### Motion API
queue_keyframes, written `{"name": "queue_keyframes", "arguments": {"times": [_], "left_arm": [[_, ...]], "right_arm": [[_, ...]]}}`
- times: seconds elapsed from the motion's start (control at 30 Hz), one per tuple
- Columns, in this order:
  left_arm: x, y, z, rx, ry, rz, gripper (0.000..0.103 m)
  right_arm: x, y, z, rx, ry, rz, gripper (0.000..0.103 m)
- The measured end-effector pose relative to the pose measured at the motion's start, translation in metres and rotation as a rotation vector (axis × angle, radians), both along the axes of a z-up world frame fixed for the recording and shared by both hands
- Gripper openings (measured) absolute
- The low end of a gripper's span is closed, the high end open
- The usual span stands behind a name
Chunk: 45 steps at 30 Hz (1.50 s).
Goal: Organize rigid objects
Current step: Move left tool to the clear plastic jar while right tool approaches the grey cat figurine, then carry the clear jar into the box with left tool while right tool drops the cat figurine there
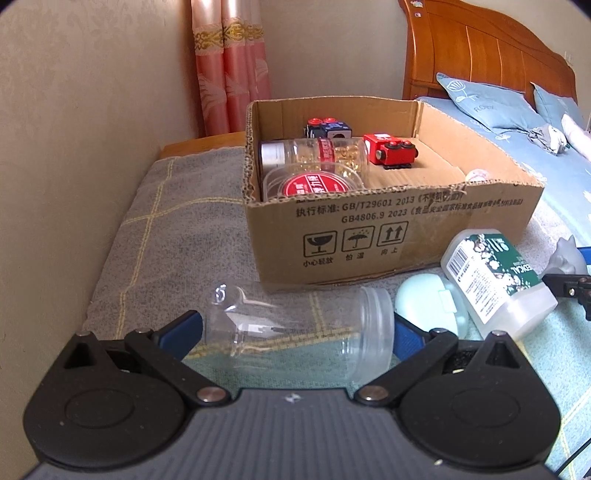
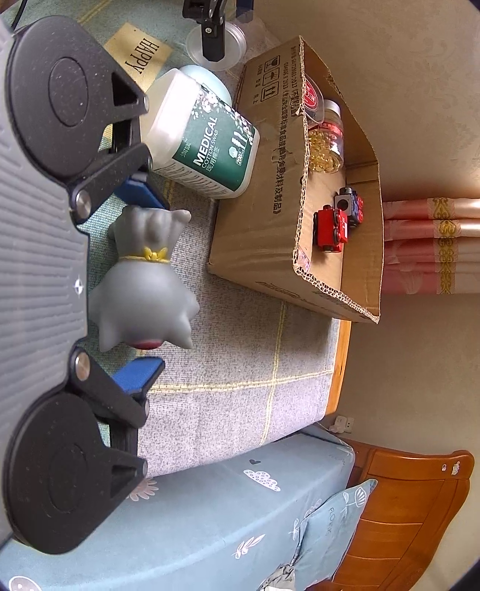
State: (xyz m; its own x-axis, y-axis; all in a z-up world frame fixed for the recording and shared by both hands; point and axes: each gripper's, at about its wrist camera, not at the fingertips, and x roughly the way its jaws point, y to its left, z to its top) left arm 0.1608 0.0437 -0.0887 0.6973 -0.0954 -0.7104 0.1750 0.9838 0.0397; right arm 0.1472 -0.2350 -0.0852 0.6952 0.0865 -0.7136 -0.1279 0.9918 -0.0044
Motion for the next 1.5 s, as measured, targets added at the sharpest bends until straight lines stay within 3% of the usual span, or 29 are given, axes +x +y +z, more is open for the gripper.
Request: {"name": "queue_keyframes", "arguments": {"times": [0.13, 0.2, 0.5, 0.9, 1.13, 1.37, 1.43, 1.5], "left_arm": [[0.002, 0.001, 0.003, -0.009, 0.004, -0.015, 0.099], [0.003, 0.001, 0.004, -0.018, 0.014, -0.020, 0.091], [-0.003, 0.002, 0.020, -0.025, 0.033, -0.045, 0.091], [-0.025, -0.007, 0.064, -0.017, -0.041, -0.113, 0.091], [-0.030, -0.011, 0.079, -0.016, -0.073, -0.115, 0.091], [-0.038, -0.006, 0.090, -0.015, -0.096, -0.090, 0.091], [-0.039, -0.004, 0.091, -0.014, -0.099, -0.082, 0.091], [-0.040, -0.003, 0.093, -0.016, -0.101, -0.075, 0.091]], "right_arm": [[-0.001, 0.001, 0.002, 0.002, 0.000, 0.012, 0.078], [-0.001, 0.002, 0.002, -0.006, -0.001, 0.015, 0.077], [-0.004, -0.001, 0.014, -0.031, 0.008, 0.074, 0.076], [-0.006, -0.003, 0.087, -0.032, -0.077, 0.226, 0.076], [0.028, 0.026, 0.122, -0.057, -0.163, 0.308, 0.076], [0.077, 0.056, 0.123, -0.065, -0.170, 0.307, 0.077], [0.088, 0.063, 0.121, -0.079, -0.191, 0.285, 0.085], [0.093, 0.067, 0.120, -0.077, -0.191, 0.278, 0.103]]}}
